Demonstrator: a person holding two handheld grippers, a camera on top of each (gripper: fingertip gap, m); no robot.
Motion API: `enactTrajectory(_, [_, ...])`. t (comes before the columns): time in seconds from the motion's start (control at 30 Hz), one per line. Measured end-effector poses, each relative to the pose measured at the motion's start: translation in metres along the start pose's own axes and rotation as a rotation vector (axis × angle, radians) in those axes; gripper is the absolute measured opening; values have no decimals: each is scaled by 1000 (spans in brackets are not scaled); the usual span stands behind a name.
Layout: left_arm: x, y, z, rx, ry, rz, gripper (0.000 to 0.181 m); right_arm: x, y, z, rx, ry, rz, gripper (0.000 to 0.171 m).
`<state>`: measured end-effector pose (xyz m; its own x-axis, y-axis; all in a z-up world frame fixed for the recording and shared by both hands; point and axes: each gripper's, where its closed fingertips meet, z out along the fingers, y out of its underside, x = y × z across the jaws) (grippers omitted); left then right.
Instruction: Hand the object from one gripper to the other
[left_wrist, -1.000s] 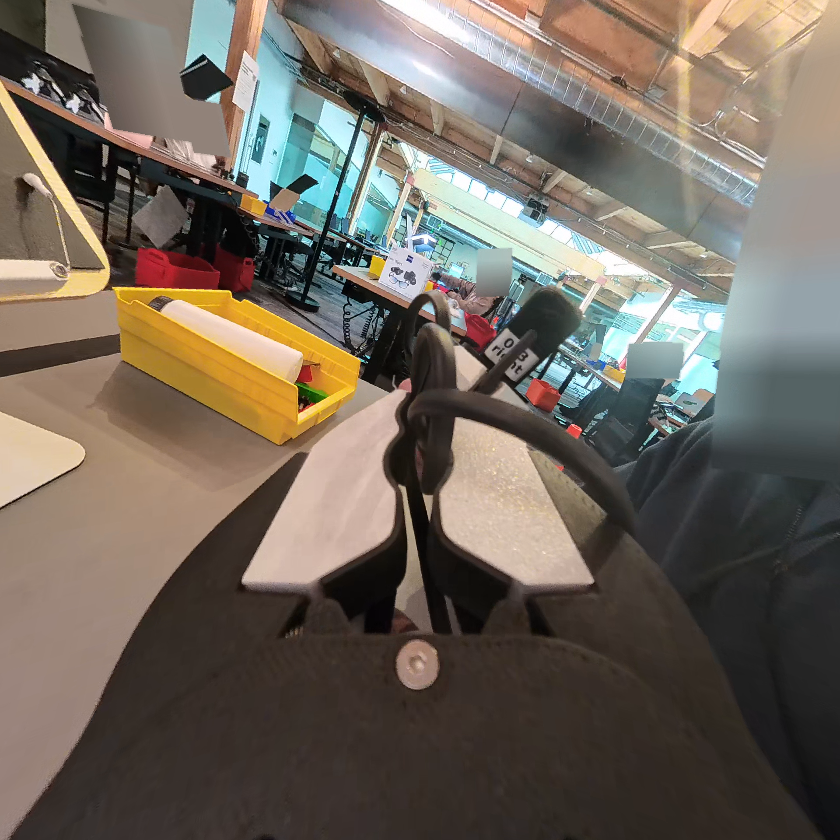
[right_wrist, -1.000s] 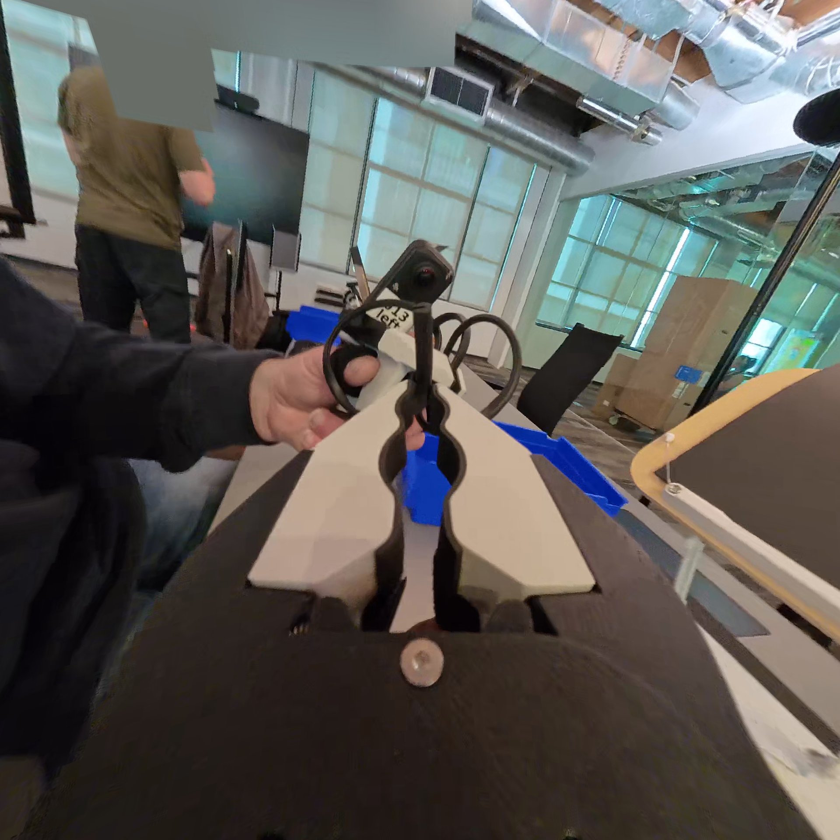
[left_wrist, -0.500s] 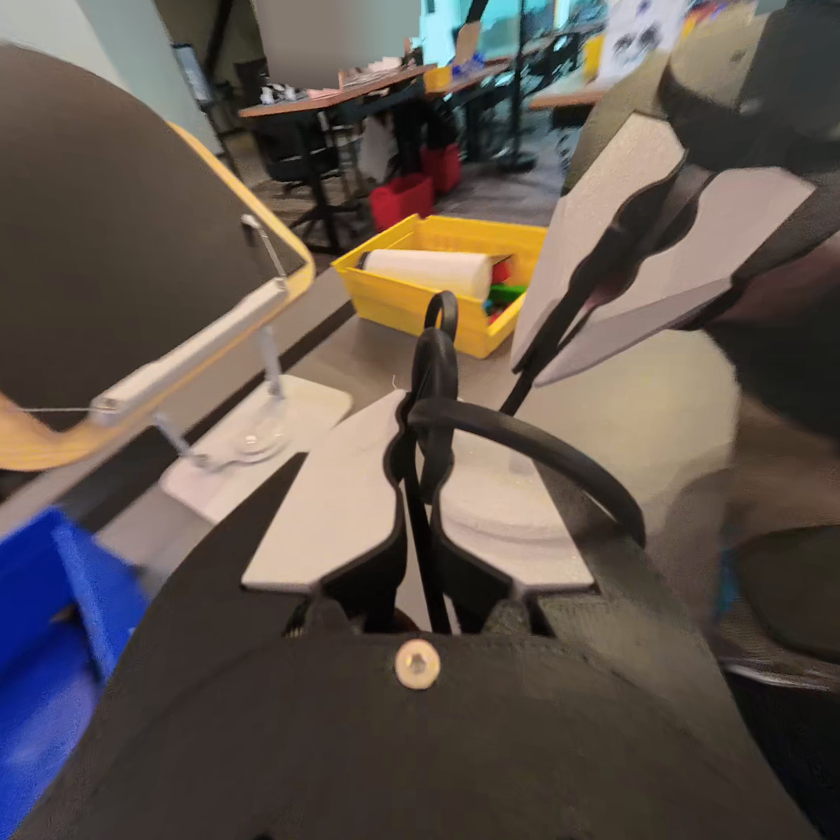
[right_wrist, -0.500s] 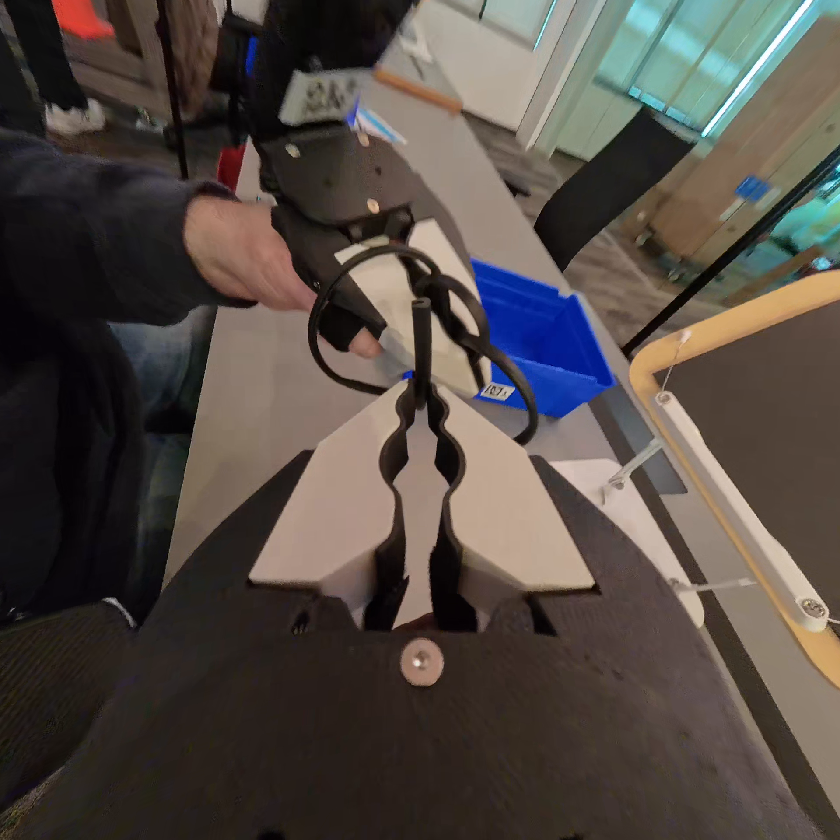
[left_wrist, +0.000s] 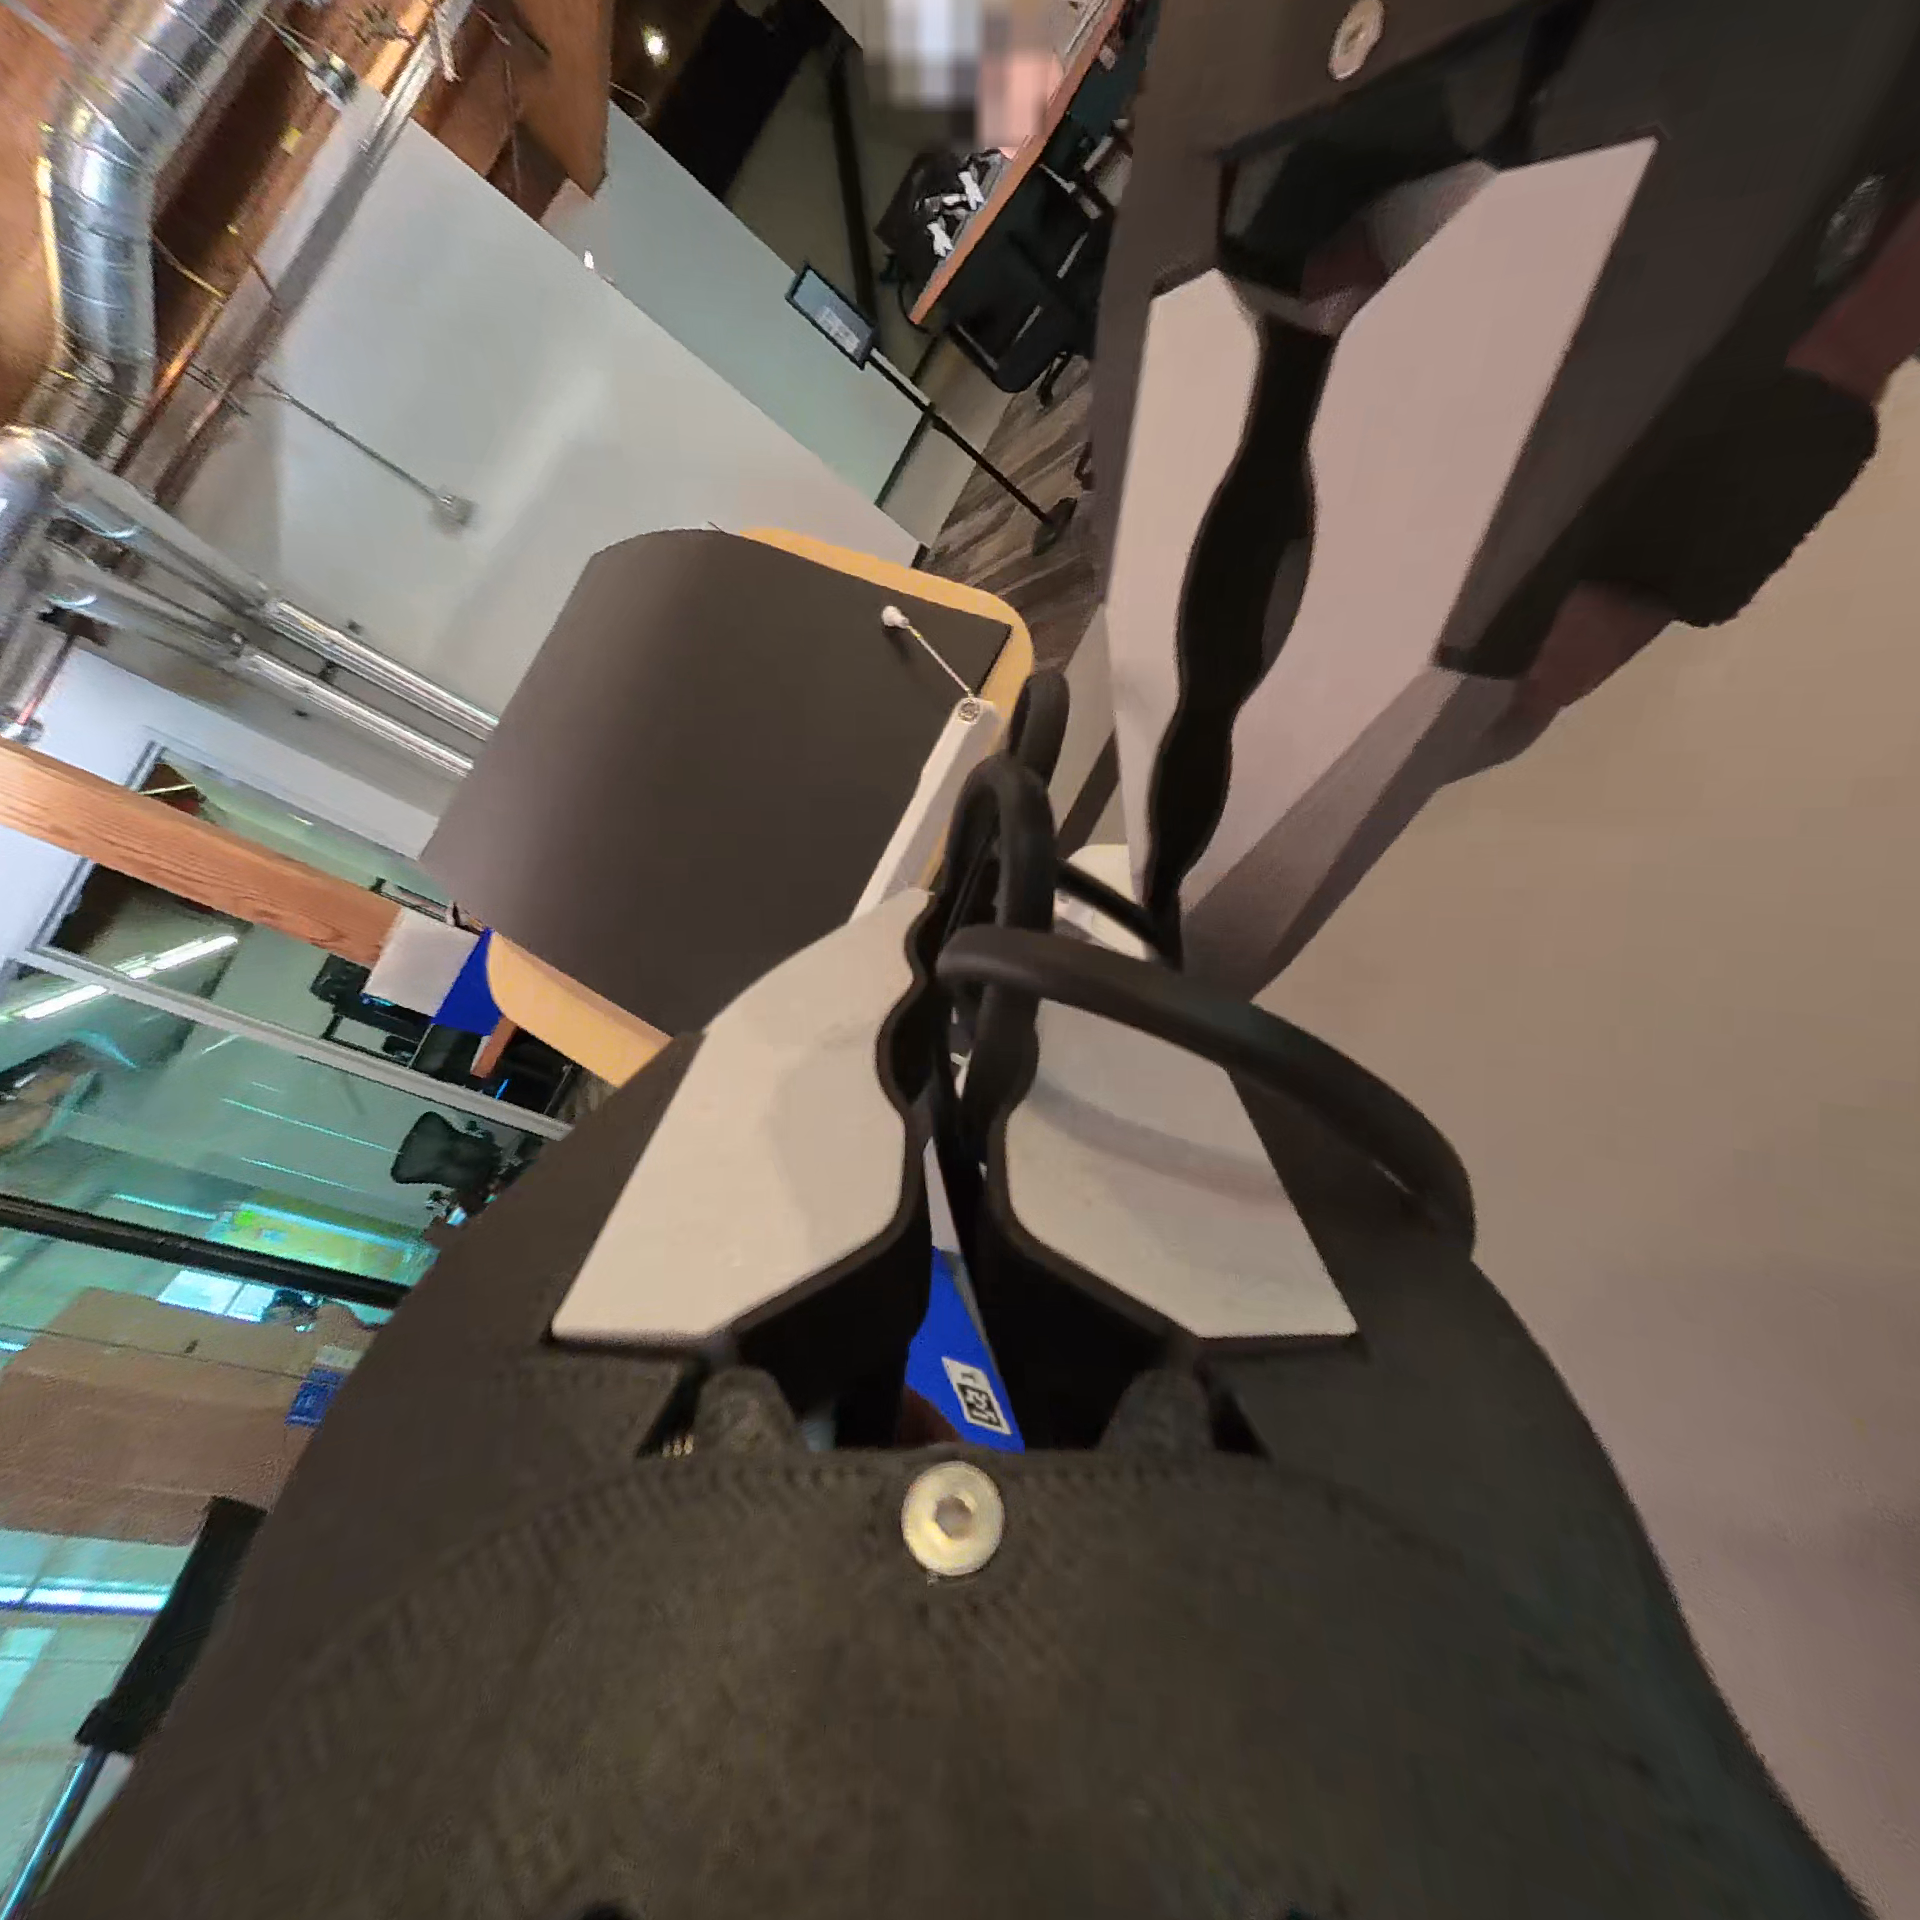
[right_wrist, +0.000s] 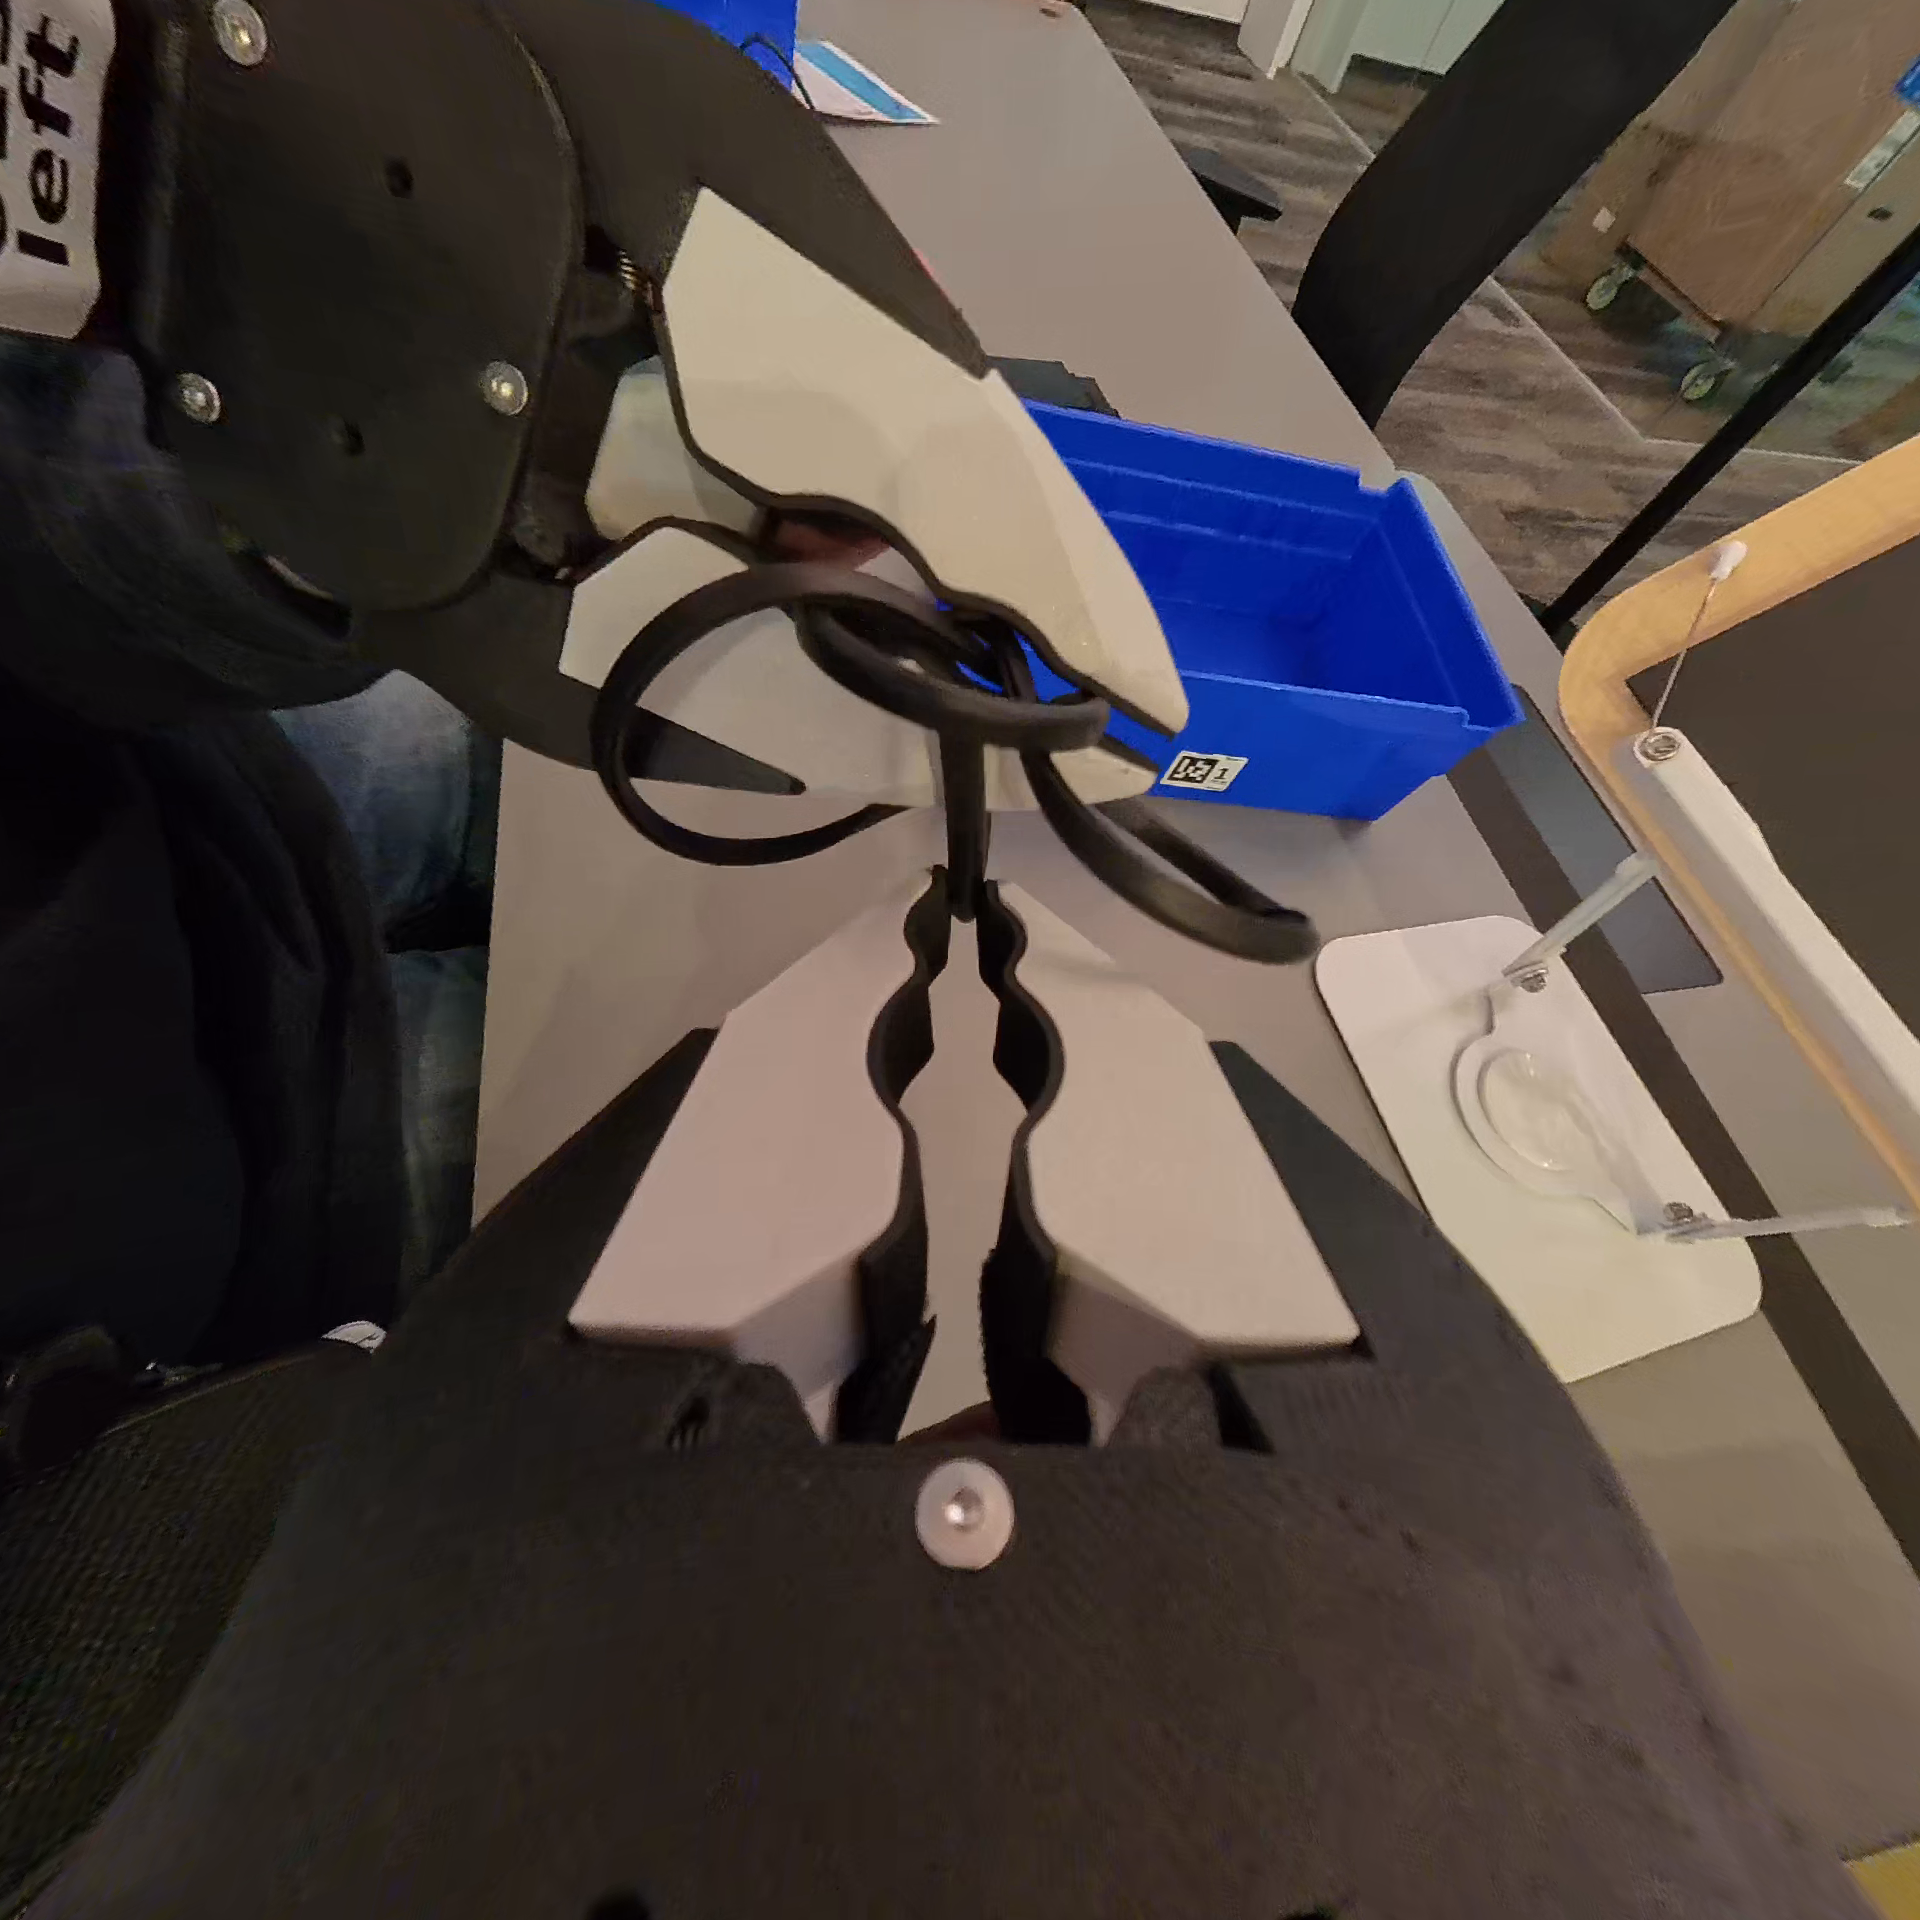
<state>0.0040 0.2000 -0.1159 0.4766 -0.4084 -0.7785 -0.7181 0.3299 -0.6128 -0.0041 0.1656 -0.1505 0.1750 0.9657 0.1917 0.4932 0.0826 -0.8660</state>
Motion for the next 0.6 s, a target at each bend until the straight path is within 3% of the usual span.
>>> enactTrajectory(0.4, [3, 9, 7, -62, -45, 166, 4, 2, -17, -11, 186, -21, 82, 2])
enactTrajectory(0.6, [9, 9, 11, -50, -34, 209, 4, 4, -21, -13, 367, -116, 259, 1])
